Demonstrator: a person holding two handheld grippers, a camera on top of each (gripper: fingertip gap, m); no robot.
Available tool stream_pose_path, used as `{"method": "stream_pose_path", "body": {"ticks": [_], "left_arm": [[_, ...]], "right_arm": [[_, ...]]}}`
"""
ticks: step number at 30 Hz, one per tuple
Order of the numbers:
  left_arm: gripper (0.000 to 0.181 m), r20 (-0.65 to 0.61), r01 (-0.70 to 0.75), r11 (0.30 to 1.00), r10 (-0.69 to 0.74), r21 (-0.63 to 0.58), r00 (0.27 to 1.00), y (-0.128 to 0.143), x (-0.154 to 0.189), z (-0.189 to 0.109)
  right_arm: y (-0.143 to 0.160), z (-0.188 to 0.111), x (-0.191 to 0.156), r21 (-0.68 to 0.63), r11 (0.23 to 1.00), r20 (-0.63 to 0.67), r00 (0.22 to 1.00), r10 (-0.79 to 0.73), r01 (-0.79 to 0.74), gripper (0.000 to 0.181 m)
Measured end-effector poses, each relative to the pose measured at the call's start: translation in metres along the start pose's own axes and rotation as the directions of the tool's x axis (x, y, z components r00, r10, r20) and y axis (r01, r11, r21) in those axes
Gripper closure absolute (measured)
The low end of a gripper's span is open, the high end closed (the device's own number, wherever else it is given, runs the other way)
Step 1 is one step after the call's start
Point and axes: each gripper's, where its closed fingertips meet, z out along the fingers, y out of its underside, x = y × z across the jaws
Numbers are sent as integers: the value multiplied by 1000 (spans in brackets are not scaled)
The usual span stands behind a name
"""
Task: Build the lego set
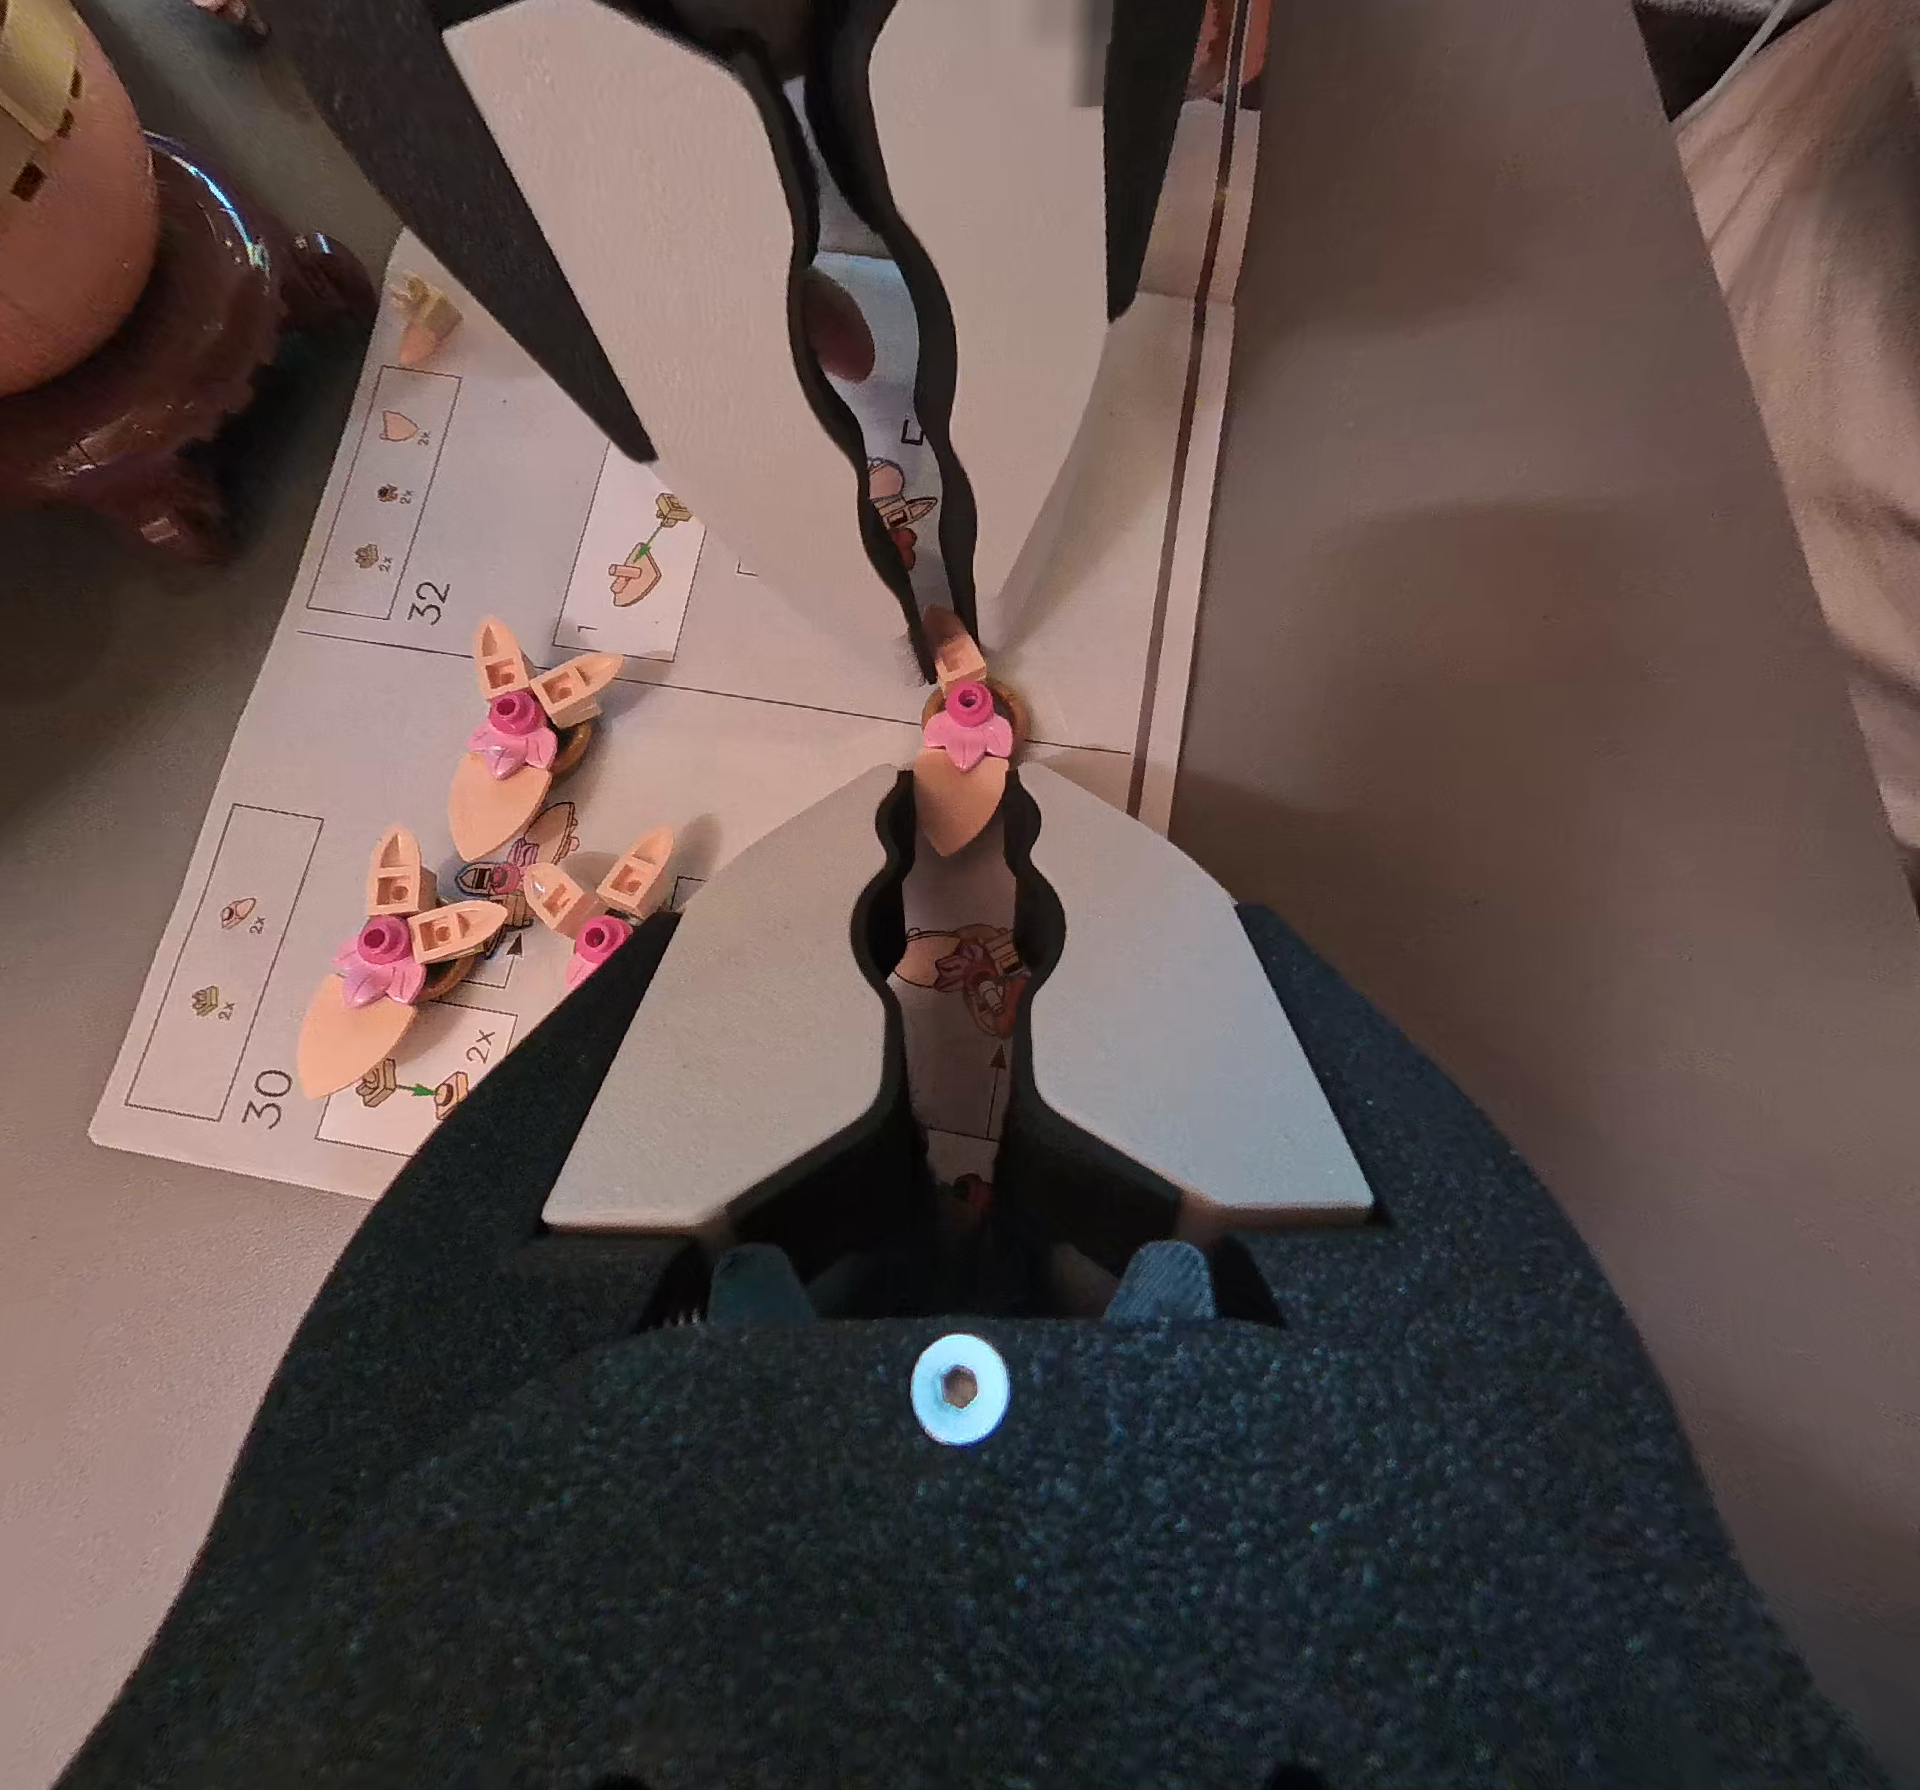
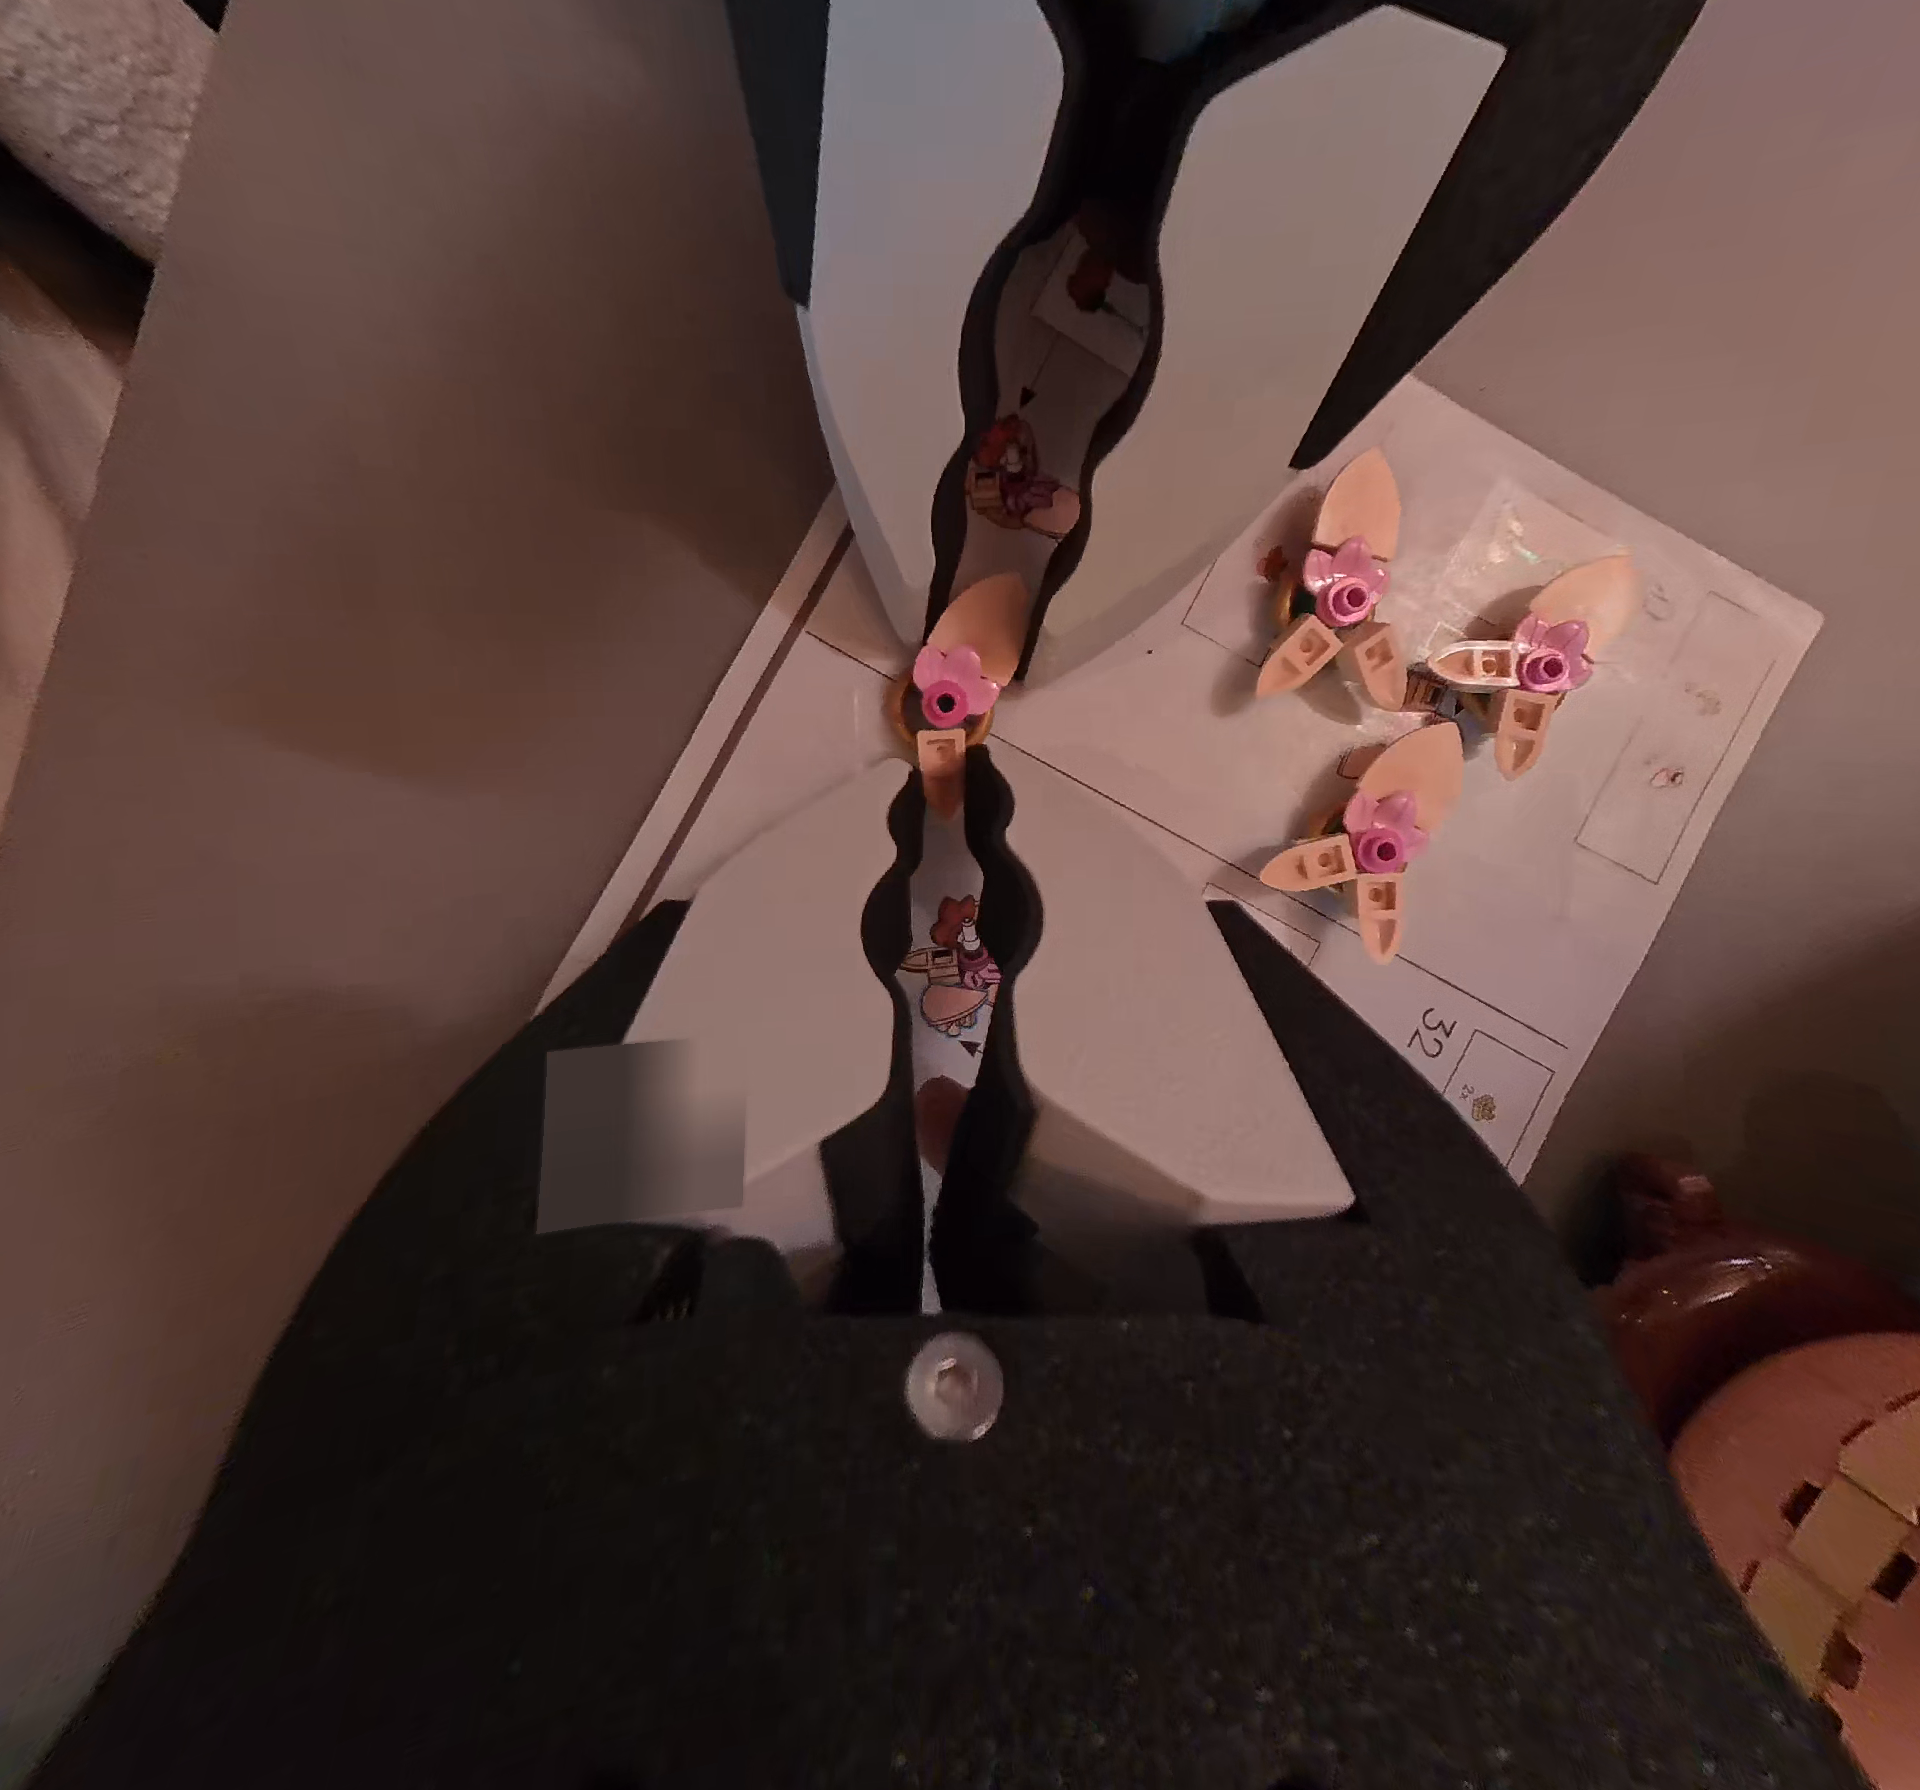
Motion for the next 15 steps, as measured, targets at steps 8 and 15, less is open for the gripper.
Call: {"method": "stream_pose_path", "body": {"ticks": [8, 15], "left_arm": [[165, -5, 0, 1000, 0, -2, 1000, 0, 0, 0], [166, -10, -3, 1000, 3, -10, 1000, 0, 0, 0]], "right_arm": [[1, 0, 0, -26, 999, -3, 1000, 30, -30, 174], [0, -1, 0, -70, 997, -12, 999, 40, -41, 174]]}}
